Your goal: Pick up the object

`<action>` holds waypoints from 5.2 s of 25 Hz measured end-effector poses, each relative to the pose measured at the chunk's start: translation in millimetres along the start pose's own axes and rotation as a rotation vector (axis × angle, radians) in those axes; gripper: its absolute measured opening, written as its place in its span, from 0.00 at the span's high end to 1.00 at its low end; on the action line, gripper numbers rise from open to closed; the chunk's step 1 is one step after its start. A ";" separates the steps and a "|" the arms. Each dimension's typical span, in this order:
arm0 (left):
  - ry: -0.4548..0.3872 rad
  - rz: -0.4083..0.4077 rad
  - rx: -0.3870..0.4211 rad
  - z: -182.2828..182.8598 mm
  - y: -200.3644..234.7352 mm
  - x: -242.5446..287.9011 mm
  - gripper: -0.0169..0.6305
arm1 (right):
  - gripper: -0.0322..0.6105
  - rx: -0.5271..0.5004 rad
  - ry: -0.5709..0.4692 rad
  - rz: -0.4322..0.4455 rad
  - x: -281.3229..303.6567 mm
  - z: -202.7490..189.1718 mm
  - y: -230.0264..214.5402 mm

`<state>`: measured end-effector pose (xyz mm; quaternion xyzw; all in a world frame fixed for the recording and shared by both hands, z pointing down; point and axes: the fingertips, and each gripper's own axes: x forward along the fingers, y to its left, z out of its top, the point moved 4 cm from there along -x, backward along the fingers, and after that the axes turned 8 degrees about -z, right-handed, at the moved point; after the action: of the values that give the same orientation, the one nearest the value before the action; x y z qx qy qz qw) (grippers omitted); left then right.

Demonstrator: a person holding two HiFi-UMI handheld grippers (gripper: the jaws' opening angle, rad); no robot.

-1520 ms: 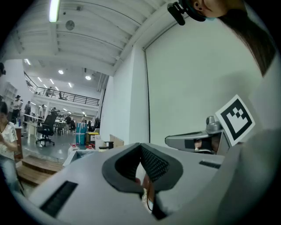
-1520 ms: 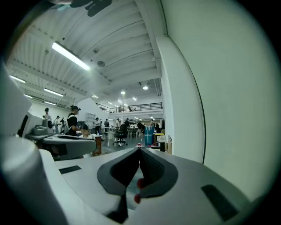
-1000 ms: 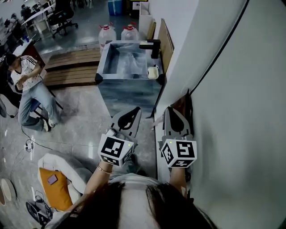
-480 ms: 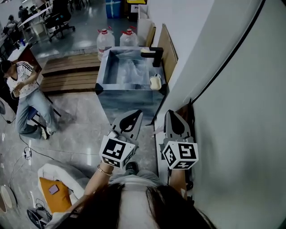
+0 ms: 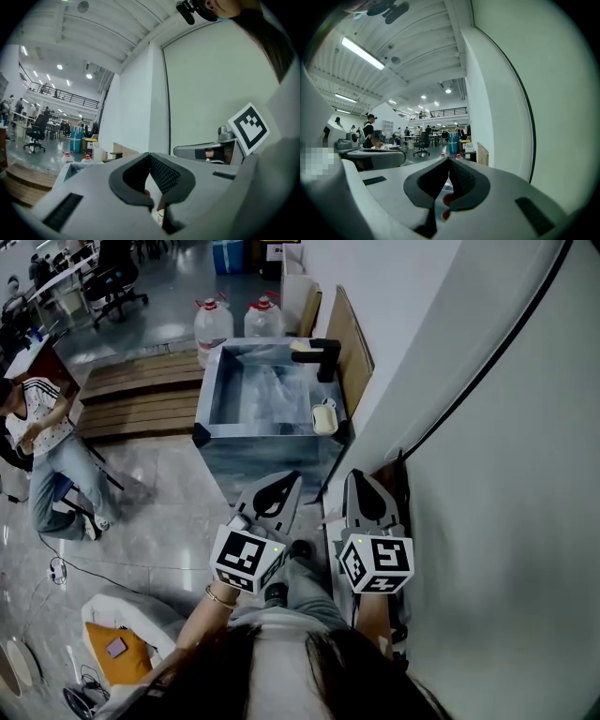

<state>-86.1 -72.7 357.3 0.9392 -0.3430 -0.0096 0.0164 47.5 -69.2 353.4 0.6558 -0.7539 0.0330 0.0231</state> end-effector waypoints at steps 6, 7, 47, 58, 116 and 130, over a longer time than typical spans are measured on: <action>0.003 -0.011 0.003 -1.5 17.1 29.3 0.96 | 0.91 0.006 0.004 -0.009 31.4 -1.3 -15.9; 0.004 -0.012 0.004 -2.3 20.6 34.8 0.96 | 0.91 0.004 0.006 -0.009 37.5 -2.3 -18.5; 0.086 0.000 -0.011 -29.9 129.6 201.9 0.96 | 0.90 -0.123 0.345 0.110 272.6 -103.6 -91.3; 0.130 0.006 -0.021 -45.3 151.2 220.8 0.96 | 0.90 -0.156 0.485 0.132 310.0 -155.3 -94.7; 0.180 0.097 -0.051 -65.2 160.6 184.8 0.96 | 0.90 0.078 0.633 -0.029 312.2 -197.7 -110.9; 0.122 0.090 -0.030 -47.8 120.8 143.1 0.96 | 0.90 0.073 0.535 -0.036 256.0 -156.0 -99.3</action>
<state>-53.0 -256.1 408.6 0.9213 -0.3828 0.0430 0.0519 109.0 -323.1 530.8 0.6375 -0.7074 0.2320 0.1984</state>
